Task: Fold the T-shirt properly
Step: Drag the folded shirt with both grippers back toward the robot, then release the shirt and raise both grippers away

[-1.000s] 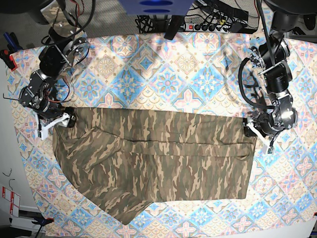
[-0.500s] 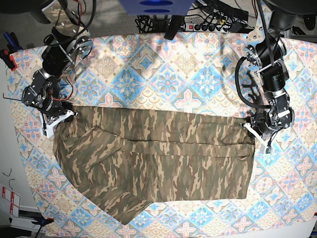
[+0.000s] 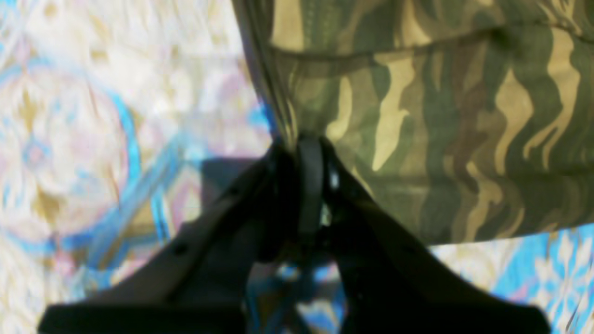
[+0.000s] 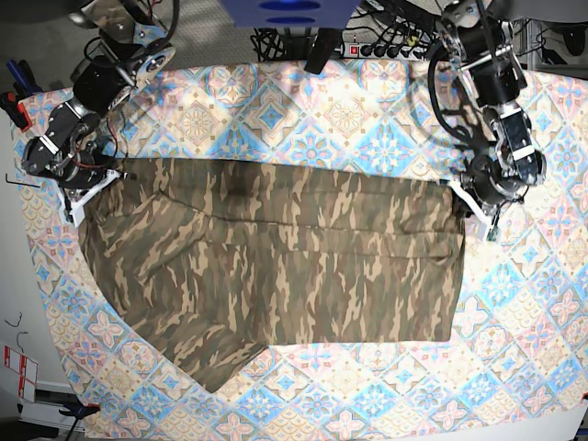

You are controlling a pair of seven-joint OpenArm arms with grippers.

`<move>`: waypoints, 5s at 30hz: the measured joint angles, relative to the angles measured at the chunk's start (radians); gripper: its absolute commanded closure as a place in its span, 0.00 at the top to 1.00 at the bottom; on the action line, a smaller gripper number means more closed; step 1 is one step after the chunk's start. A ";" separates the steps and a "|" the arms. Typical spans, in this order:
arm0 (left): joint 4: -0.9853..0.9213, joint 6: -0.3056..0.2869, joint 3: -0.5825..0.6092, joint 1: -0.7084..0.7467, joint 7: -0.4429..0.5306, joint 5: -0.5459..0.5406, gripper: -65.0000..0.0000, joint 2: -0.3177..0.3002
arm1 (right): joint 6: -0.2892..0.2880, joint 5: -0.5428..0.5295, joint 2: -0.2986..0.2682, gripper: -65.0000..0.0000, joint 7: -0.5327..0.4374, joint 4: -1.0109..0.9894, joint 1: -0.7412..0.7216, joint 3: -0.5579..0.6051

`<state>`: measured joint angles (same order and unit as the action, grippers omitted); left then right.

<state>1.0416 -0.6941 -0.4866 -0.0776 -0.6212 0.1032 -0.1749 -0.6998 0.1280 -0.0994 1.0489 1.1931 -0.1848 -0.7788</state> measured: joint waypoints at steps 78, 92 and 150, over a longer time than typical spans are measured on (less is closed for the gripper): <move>0.133 -0.072 -0.069 0.558 0.377 -0.162 0.03 -0.086 | -0.022 -0.063 -0.023 0.06 0.087 0.124 0.219 -0.057; 0.133 -0.072 -0.074 0.560 0.390 -0.154 0.27 -0.082 | -0.022 -0.059 -0.023 0.35 0.091 0.124 0.219 -0.050; 0.545 -0.014 -0.085 0.069 -0.378 0.351 0.60 0.048 | 0.000 0.022 -0.027 0.54 0.122 0.227 -0.136 0.275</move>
<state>1.5864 -0.7078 -0.5713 -0.0090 -0.9989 0.4538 -0.1265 -0.6998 0.1501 -0.1268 1.1706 1.4197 -0.3206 -0.5037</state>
